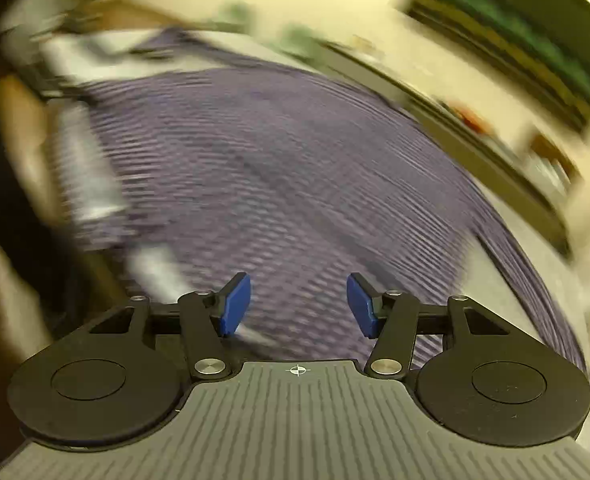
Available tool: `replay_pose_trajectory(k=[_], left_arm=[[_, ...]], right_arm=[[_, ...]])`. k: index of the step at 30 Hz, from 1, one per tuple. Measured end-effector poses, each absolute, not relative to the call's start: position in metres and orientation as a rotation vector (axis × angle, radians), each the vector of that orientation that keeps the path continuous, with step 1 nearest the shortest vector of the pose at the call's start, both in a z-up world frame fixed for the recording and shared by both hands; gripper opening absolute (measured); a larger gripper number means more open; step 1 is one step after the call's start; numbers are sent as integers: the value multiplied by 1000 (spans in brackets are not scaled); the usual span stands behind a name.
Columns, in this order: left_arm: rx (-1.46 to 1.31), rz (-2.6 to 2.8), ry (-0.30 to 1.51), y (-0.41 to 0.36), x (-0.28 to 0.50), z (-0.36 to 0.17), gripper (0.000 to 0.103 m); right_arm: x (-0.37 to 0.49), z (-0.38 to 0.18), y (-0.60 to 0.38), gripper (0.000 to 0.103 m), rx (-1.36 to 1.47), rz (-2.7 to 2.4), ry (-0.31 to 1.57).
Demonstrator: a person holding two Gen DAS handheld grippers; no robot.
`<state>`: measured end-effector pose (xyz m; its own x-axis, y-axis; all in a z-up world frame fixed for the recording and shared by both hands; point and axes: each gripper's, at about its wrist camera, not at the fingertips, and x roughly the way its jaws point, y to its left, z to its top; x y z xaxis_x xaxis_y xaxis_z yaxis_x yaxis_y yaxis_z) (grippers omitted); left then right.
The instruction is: Fold clothes
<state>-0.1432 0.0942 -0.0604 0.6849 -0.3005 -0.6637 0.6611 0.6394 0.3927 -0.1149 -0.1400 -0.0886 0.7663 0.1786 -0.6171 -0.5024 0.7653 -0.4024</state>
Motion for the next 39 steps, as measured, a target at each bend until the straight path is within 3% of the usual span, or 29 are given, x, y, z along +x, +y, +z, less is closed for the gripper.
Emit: replay_pose_trajectory(k=[6,10,12,19,21,22,27,35,39], left_arm=[[741,-637,570,74,-152,-75,73],[747,-654,546,67,-149,-73,71],[734,-669,542,63,-146,-74,65],[743,-726,526,48,-140,-90,63],[749,-746,515,47,-144,-90,63],[751,-749,513,45,-144,-91,63],[778,-764,496,32,-143,-100,63],[828,-790,463,9,-141,-110,65],[811,-786,465,0,-135,-110,66]], right_arm=[[-110,-120,-95,47,-779,464,581],[-105,-123,-89,41,-724,489,614],[-101,-116,-92,23,-645,509,638],[-107,-113,-94,25,-654,489,610],[-117,-115,-87,42,-679,515,588],[-119,-117,-83,42,-701,518,577],[-117,-114,-79,26,-691,527,594],[-111,-98,-89,22,-629,480,603],[-112,-104,-80,13,-691,463,568]])
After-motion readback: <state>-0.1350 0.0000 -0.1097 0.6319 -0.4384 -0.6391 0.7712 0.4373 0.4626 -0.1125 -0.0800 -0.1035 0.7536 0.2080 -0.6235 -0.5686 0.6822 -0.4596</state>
